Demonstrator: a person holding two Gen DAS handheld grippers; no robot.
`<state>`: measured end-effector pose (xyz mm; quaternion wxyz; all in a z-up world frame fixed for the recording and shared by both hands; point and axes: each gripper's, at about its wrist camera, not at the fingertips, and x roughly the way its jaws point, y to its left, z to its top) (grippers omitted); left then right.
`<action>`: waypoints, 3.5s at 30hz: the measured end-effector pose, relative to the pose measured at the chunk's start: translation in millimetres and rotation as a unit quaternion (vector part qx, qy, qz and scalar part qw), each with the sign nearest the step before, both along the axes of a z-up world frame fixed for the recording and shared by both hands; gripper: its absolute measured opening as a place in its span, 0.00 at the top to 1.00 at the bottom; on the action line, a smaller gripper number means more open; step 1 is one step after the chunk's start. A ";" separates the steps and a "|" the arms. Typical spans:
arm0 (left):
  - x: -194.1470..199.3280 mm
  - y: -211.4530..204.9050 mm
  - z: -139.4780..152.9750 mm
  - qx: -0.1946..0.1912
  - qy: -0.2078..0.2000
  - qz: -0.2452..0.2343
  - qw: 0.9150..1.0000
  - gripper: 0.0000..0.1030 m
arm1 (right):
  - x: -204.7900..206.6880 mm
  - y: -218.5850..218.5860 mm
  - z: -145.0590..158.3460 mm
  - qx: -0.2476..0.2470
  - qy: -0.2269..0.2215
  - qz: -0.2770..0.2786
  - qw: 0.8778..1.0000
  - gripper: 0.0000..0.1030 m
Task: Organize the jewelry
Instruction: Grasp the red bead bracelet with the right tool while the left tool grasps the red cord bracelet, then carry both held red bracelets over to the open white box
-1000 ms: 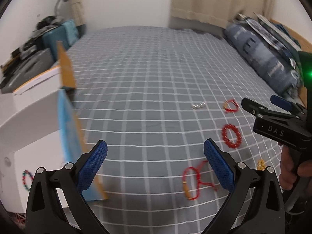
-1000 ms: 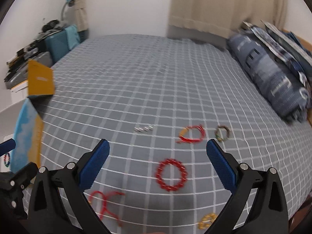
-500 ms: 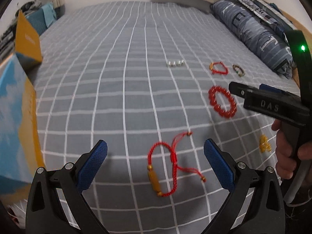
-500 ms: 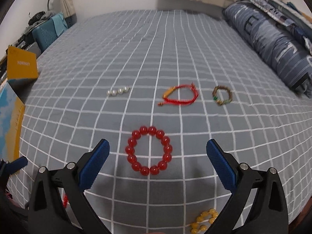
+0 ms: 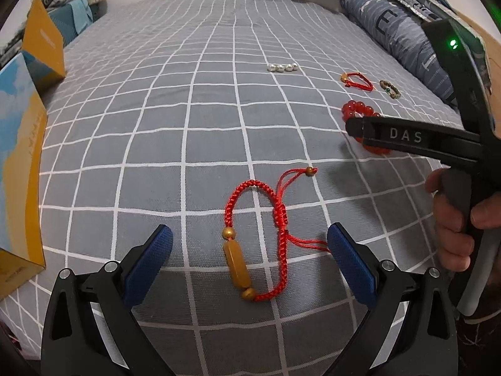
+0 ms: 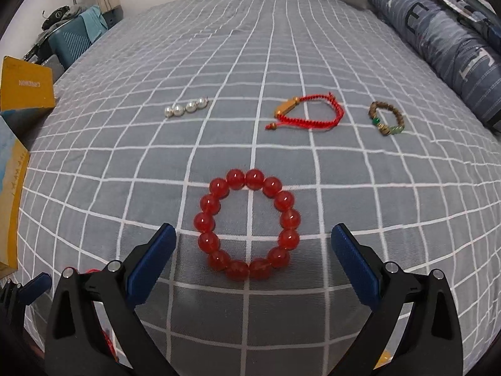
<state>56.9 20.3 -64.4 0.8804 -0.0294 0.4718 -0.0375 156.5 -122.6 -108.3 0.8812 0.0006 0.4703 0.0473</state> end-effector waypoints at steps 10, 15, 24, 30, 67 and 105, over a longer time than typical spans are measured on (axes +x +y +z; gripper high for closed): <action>-3.8 4.5 1.8 0.017 -0.008 0.021 1.000 0.59 | -2.8 1.8 -5.2 0.000 -0.005 -0.002 1.000 0.55; -3.0 3.4 1.8 0.014 0.000 0.021 1.000 0.81 | -7.4 1.8 -3.2 -0.006 -0.013 -0.006 1.000 0.73; -9.2 3.8 4.3 0.017 -0.007 0.017 1.000 0.90 | -12.1 1.8 4.7 0.004 -0.019 -0.012 1.000 0.87; -7.8 4.3 6.8 0.016 -0.001 0.015 1.000 0.91 | -13.1 -0.5 5.4 0.007 -0.019 -0.012 1.000 0.87; 23.4 61.3 136.8 0.013 -0.052 0.045 0.998 0.93 | -23.2 31.6 108.9 -0.001 -0.079 0.010 0.997 0.87; -116.4 331.9 172.2 0.044 -0.045 0.267 0.962 0.93 | -129.4 373.8 171.8 0.043 -0.124 0.293 0.947 0.87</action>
